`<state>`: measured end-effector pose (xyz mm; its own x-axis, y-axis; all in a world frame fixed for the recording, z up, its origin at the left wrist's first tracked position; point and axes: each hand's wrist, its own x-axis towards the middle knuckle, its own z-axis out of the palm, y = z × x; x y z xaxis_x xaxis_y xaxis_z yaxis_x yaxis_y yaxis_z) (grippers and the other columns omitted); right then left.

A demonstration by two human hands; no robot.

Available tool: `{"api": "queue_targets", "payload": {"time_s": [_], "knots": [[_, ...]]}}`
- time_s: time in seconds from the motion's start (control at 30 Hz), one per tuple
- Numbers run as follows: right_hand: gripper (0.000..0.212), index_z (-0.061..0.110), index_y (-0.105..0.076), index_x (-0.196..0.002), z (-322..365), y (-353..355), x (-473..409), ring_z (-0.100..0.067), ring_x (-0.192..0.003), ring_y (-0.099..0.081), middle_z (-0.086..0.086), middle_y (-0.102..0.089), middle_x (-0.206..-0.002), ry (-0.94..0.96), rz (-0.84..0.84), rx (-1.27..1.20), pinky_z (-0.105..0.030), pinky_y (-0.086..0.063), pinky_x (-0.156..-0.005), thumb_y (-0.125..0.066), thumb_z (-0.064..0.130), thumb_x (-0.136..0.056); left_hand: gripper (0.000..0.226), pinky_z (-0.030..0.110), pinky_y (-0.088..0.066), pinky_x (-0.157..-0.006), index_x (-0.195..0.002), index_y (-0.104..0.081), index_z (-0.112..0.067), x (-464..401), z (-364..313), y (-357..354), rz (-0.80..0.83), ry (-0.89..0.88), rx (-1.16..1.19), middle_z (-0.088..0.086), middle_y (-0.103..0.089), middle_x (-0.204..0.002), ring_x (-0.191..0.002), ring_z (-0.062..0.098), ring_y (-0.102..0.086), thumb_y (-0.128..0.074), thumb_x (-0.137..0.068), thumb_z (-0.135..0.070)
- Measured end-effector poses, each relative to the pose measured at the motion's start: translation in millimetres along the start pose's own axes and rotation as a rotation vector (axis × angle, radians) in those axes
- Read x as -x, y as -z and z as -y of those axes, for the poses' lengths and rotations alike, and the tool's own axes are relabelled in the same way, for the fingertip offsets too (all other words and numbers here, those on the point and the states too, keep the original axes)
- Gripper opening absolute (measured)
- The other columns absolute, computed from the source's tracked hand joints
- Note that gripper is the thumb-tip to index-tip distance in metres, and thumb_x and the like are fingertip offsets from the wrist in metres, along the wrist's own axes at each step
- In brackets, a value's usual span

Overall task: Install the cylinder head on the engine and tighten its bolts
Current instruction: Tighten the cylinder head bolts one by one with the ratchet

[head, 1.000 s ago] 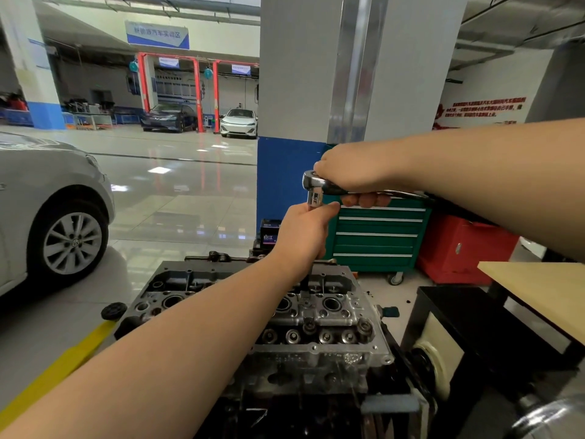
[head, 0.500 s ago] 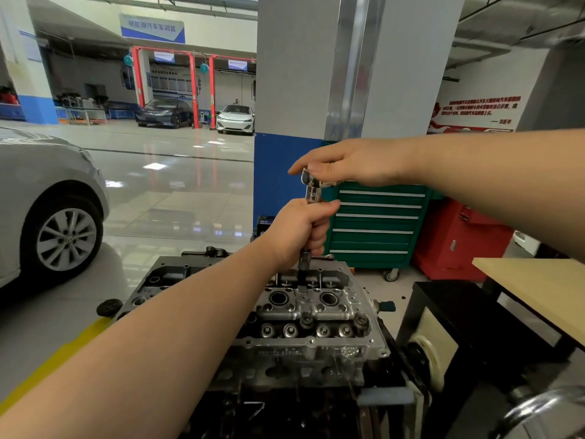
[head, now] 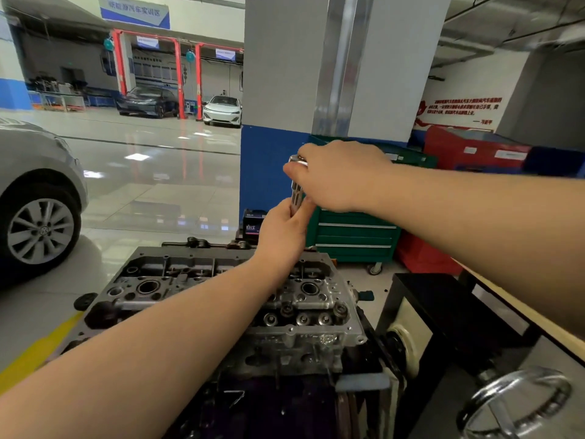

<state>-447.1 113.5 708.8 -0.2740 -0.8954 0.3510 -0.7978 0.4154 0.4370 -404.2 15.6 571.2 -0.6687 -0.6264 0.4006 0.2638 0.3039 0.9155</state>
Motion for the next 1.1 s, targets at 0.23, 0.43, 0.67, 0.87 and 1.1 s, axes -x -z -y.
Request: {"api": "queue_targets", "payload": {"time_s": [0.23,0.43,0.67,0.87,1.1], "knots": [[0.034,0.045,-0.049,-0.141,-38.6,6.9,-2.6,-0.003,-0.114,-0.059,0.02,-0.062,-0.126,0.19,0.228,-0.579,-0.026,-0.043,-0.099,-0.048,0.05,-0.107,0.046,0.026,-0.027,-0.045,-0.061,-0.039,-0.028,-8.1,-3.9,15.7,0.327,0.145,0.249,0.0,-0.032,-0.053,-0.044,0.017,-0.024,-0.063,-0.095,-0.048],[0.047,0.05,-0.047,-0.148,-49.3,12.4,-14.8,0.01,-0.12,-0.053,0.025,-0.057,-0.134,0.236,0.343,-0.691,-0.011,-0.035,-0.1,-0.06,0.036,-0.105,0.049,0.024,-0.03,-0.044,-0.06,-0.038,-0.029,-12.3,-1.7,19.7,0.434,0.16,0.268,-0.003,-0.028,-0.054,-0.045,0.017,-0.022,-0.063,-0.097,-0.049],[0.036,0.027,-0.067,-0.133,-34.5,-14.4,-14.7,-0.014,-0.135,-0.052,0.008,-0.066,-0.134,0.139,0.003,-0.781,-0.045,-0.032,-0.122,-0.049,0.045,-0.108,0.049,0.024,-0.03,-0.045,-0.061,-0.036,-0.028,-13.7,-0.5,22.2,0.467,0.178,0.31,-0.003,-0.026,-0.052,-0.044,0.017,-0.021,-0.063,-0.095,-0.049],[0.043,0.034,-0.049,-0.151,-31.7,-10.5,-29.4,-0.012,-0.139,-0.044,0.008,-0.056,-0.149,0.291,0.056,-0.552,-0.027,-0.029,-0.114,-0.037,0.046,-0.112,0.048,0.024,-0.028,-0.046,-0.061,-0.034,-0.026,-13.2,-0.4,26.5,0.457,0.186,0.37,-0.003,-0.023,-0.05,-0.044,0.016,-0.02,-0.061,-0.096,-0.046],[0.061,0.033,-0.05,-0.113,-29.9,-13.8,-20.8,-0.021,-0.082,-0.063,0.005,-0.066,-0.089,0.197,-0.05,-0.313,-0.041,-0.048,-0.068,-0.014,0.078,-0.093,0.045,0.024,-0.03,-0.044,-0.065,-0.036,-0.025,-10.7,0.8,23.0,0.421,0.149,0.35,-0.002,-0.027,-0.052,-0.043,0.016,-0.024,-0.062,-0.098,-0.042]]}}
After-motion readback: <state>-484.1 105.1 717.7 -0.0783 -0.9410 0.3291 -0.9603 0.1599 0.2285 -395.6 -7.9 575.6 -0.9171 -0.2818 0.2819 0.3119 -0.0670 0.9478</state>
